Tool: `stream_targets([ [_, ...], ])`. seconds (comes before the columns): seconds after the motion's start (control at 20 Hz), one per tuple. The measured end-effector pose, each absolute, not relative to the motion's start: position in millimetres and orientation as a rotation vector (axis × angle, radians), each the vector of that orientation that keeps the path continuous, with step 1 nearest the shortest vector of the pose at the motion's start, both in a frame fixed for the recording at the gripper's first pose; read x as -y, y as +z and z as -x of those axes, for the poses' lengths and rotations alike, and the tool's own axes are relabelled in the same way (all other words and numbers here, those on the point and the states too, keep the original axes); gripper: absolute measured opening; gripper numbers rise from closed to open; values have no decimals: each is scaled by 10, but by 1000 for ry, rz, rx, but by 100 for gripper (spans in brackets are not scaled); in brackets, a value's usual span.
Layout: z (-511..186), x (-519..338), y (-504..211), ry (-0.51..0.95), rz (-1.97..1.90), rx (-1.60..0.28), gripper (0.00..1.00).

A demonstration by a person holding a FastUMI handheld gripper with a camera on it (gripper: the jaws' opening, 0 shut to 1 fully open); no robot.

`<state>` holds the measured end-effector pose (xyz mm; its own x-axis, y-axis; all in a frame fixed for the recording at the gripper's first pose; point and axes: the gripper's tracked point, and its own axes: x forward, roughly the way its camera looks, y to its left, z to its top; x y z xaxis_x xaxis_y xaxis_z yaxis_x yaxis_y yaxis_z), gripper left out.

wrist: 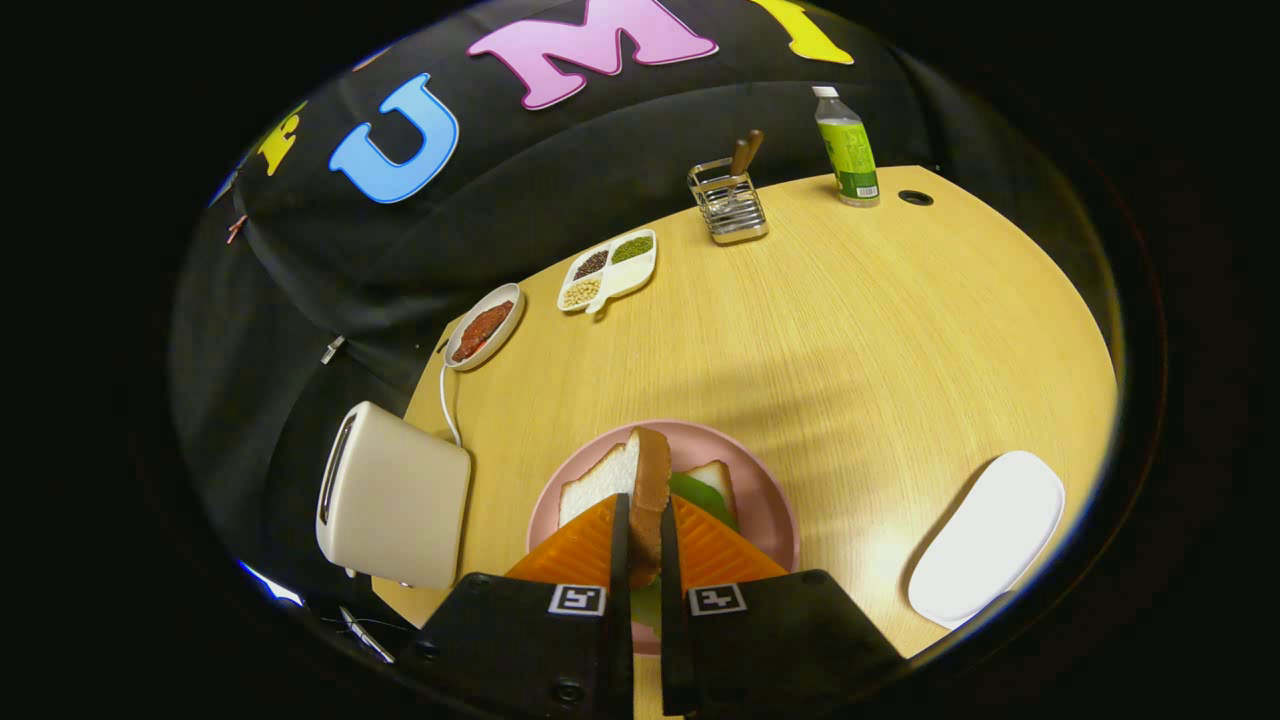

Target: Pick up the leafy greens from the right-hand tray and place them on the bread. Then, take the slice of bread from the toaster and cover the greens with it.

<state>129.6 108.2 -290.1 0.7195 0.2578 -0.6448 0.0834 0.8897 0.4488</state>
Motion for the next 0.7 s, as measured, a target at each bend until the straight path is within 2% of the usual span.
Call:
stream_targets([
  [0.35,-1113,-728,-3031,14,-370,-784,49],
  [0.4,-1088,-715,-3003,14,-370,-782,71],
  [0.5,-1072,-606,-2837,-5,-350,-736,100],
  [0.7,-931,-315,-2329,-42,-259,-622,99],
])
